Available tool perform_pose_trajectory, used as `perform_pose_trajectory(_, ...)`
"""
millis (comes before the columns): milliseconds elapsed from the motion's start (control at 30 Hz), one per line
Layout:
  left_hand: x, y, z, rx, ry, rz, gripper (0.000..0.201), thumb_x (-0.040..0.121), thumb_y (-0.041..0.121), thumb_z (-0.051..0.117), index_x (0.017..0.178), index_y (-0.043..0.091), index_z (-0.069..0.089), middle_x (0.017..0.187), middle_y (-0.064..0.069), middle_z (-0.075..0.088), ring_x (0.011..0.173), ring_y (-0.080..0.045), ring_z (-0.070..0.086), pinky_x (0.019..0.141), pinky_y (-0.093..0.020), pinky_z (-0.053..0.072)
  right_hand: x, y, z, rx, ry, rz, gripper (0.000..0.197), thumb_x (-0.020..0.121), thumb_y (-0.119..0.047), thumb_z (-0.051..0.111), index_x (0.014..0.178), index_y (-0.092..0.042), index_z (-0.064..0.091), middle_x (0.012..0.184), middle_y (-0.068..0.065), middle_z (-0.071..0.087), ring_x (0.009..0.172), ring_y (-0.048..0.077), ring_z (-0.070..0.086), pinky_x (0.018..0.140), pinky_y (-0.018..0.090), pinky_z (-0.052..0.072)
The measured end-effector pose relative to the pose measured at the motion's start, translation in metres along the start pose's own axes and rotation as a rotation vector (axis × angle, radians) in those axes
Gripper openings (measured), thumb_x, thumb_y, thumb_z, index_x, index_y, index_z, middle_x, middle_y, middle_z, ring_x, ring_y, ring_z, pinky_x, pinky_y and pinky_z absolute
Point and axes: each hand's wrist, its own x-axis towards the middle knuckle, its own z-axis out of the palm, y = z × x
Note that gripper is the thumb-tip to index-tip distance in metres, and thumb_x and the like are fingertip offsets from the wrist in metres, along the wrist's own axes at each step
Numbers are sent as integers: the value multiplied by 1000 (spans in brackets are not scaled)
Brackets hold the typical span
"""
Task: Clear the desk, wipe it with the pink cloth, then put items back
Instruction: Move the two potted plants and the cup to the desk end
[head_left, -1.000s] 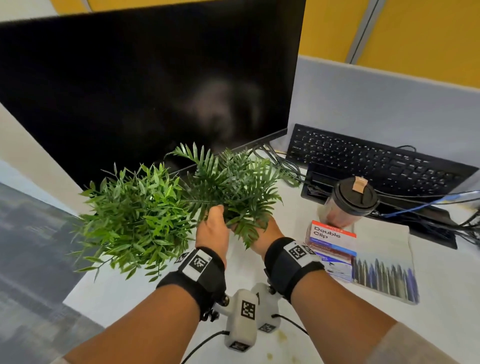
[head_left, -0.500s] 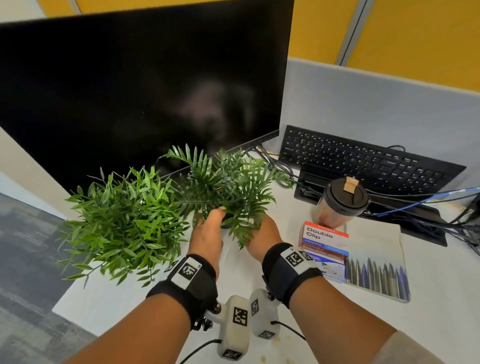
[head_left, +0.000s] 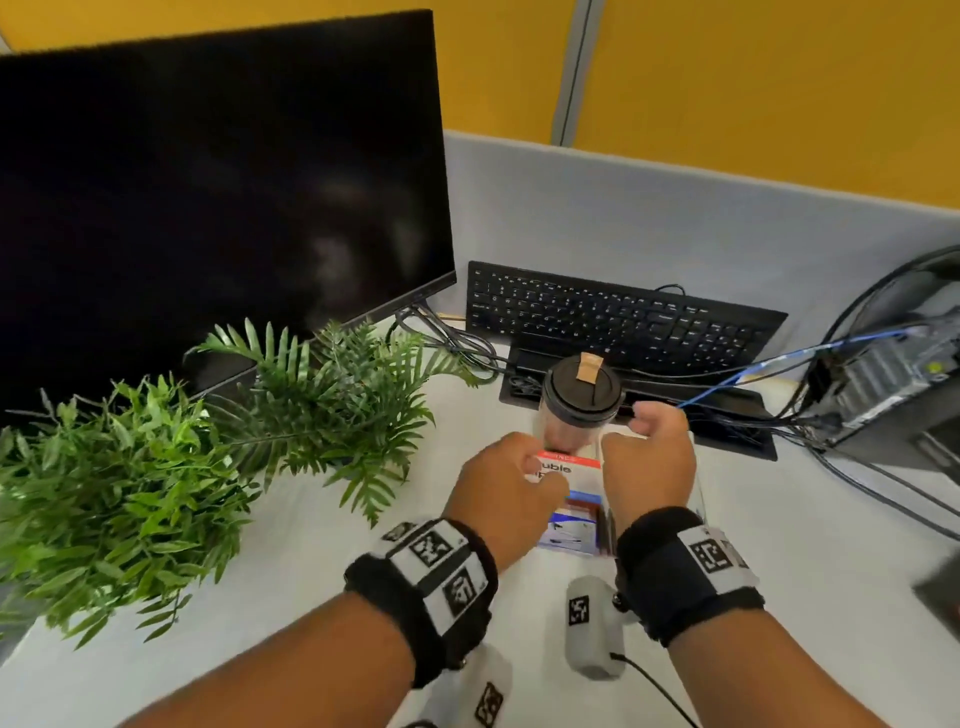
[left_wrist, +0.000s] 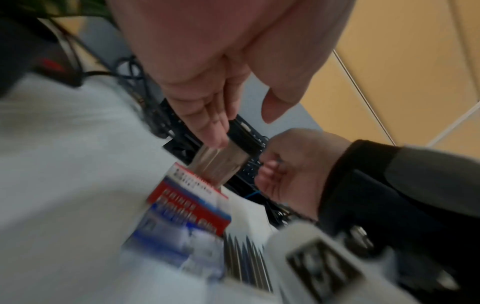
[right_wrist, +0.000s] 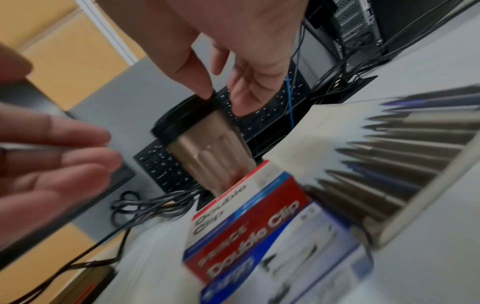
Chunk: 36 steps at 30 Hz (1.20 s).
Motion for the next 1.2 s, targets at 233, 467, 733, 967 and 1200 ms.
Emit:
perform_pose_trajectory(233,99,36,29,318,65,-4,59,55,39,68,110,23,53,108,-3,58,93,-22,59,76,-30,50,46,11,6,-61,-452,-72,70,71,-1,78,128,-25,46,99,-14,58,104,14,57,85,25,46)
perform_pose_trajectory(467,111,29,35,350,31,62,56,46,44,69,99,25,61,82,6,68,74,-17,66,65,-28,56,60,24,10,-93,-503,-156,72,63,-13,86,122,-27,46,97,-17,60,92,6,60,80,25,48)
perform_pose_trajectory(733,74,33,9,91,220,185,59,66,22,77,119,22,51,110,3,63,101,-16,61,90,-34,54,55,-5,21,-82,-486,-319,76,59,-8,85,124,-24,48,101,-12,64,93,1,60,75,19,50)
perform_pose_trajectory(967,1,50,-20,12,323,304,66,67,30,77,125,32,45,119,13,55,111,-5,50,94,-21,44,-2,-51,-17,-25,-407,-468,68,74,-9,78,131,-26,44,107,-18,57,97,-13,52,75,8,37)
perform_pose_trajectory(1200,-93,26,-72,56,341,348,56,66,37,76,116,37,51,109,20,56,105,-1,50,93,-24,48,-116,-83,-37,43,-455,-457,67,61,-33,77,122,-32,48,96,-25,58,90,-13,55,75,14,45)
